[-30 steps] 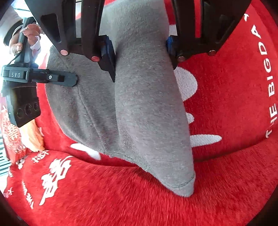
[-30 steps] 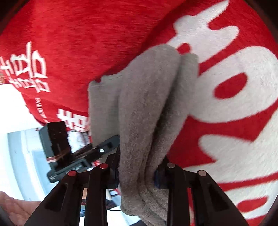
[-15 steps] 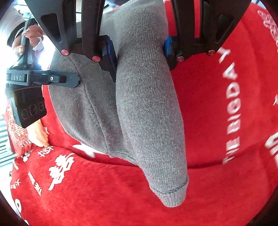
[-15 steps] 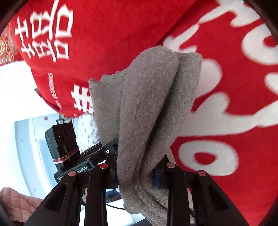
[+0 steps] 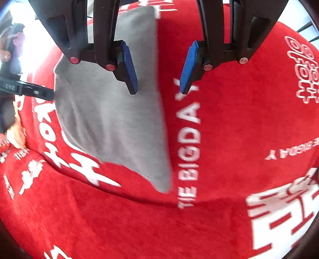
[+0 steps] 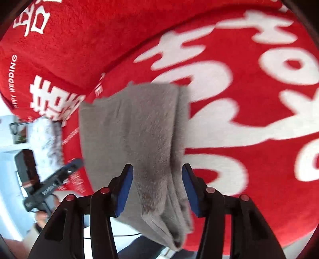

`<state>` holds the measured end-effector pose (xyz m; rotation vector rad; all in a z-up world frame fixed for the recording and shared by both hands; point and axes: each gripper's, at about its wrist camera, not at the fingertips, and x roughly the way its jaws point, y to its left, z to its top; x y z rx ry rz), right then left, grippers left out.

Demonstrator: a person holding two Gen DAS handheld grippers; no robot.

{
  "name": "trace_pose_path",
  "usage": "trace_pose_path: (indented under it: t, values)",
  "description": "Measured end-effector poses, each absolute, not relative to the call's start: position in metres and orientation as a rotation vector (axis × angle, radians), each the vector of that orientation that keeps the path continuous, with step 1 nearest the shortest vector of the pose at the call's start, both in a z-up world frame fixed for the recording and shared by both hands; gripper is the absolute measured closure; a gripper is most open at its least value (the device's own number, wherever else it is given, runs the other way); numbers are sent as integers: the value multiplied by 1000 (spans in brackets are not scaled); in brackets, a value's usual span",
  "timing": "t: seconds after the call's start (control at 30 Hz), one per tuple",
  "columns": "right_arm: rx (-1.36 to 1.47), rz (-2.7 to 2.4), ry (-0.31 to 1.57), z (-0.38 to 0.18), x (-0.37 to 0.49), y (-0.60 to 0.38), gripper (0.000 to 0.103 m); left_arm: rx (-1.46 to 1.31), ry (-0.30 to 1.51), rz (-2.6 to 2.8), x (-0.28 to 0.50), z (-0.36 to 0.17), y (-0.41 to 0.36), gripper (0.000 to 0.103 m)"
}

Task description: Fold small clothes

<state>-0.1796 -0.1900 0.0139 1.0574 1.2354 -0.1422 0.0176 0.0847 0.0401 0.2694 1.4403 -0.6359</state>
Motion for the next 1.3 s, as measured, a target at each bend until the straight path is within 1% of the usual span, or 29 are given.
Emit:
trace_pose_path:
  t: [0.07,0.1,0.13,0.17,0.23,0.27,0.33,0.43,0.47,0.53,0.57,0.63,0.87,1.0,1.07,1.13,1.3]
  values:
    - [1138,-120,1220,7,-179,-193,52,248,1446,-610,29,38,94,58]
    - [1177,-102,1227,1,-178,-192,64,237,1452,-606,32,37,94,58]
    - [1204,-91,1241,-7,-174,-190,84,230,1455,-606,34,35,93,58]
    - [1209,-82,1250,-11,-171,-187,95,236,1451,-606,35,34,91,58]
    - [1113,-94,1232,0,-166,-184,95,279,1432,-594,32,30,82,58]
    - [1023,-119,1226,11,-167,-183,95,296,1423,-583,31,29,77,58]
    - [925,-178,1242,17,-168,-182,95,338,1397,-564,28,21,66,57]
    - [873,-216,1346,-13,-171,-179,95,371,1402,-547,29,1,54,56]
    - [879,-222,1349,-18,-174,-179,95,373,1403,-542,30,-4,53,55]
    - [912,-237,1326,-19,-179,-181,95,416,1358,-516,31,-3,50,41]
    - [915,-242,1324,-16,-181,-181,95,436,1352,-508,31,-1,50,39]
    - [903,-249,1336,-13,-185,-181,93,434,1356,-515,31,2,55,39]
    - [918,-323,1344,11,-198,-187,93,444,1414,-449,25,17,78,39]
    - [898,-316,1295,34,-206,-177,93,434,1424,-468,6,28,83,39]
    - [848,-279,1290,41,-202,-160,93,457,1445,-479,-5,22,82,39]
    - [809,-242,1322,39,-198,-146,93,479,1452,-469,-13,17,81,39]
    - [778,-250,1398,7,-190,-127,94,482,1443,-465,-16,16,81,38]
